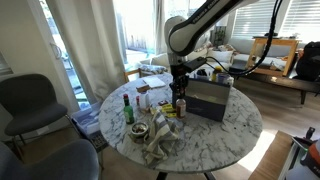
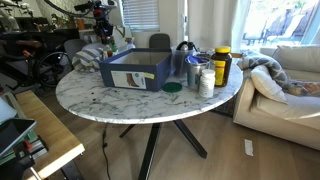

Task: Remove the sauce bottle from the box and put it on the table.

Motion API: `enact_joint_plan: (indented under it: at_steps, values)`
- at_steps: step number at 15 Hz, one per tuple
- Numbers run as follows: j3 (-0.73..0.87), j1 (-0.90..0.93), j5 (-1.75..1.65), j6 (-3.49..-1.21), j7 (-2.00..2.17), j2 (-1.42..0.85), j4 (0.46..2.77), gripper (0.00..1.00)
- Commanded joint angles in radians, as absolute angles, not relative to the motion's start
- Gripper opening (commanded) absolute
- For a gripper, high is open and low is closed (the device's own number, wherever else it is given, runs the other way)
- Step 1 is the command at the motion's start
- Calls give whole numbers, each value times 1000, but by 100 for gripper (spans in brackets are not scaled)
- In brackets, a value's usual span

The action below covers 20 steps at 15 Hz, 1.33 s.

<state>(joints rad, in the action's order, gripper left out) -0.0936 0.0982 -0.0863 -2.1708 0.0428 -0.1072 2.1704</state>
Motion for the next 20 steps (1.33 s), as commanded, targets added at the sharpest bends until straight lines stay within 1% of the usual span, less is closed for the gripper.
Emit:
enact_joint_plan:
  at_steps: [1,8,12,13,14,15,16,17,20]
  values:
    - [-84,98,-111,-2237,107,-64,2239,8]
    - [-80,89,-94,-2341,80,-53,2305,8]
    - [-79,84,-65,-2363,61,-52,2321,8]
    - [-78,81,-56,-2364,56,-51,2323,12]
    - [-78,80,-49,-2364,52,-51,2323,10]
    - [-77,79,-43,-2363,50,-51,2322,54]
    - [-76,77,-37,-2364,49,-51,2322,57]
    - [-76,75,-26,-2362,46,-51,2320,63]
    - [-74,72,-10,-2364,41,-42,2320,85]
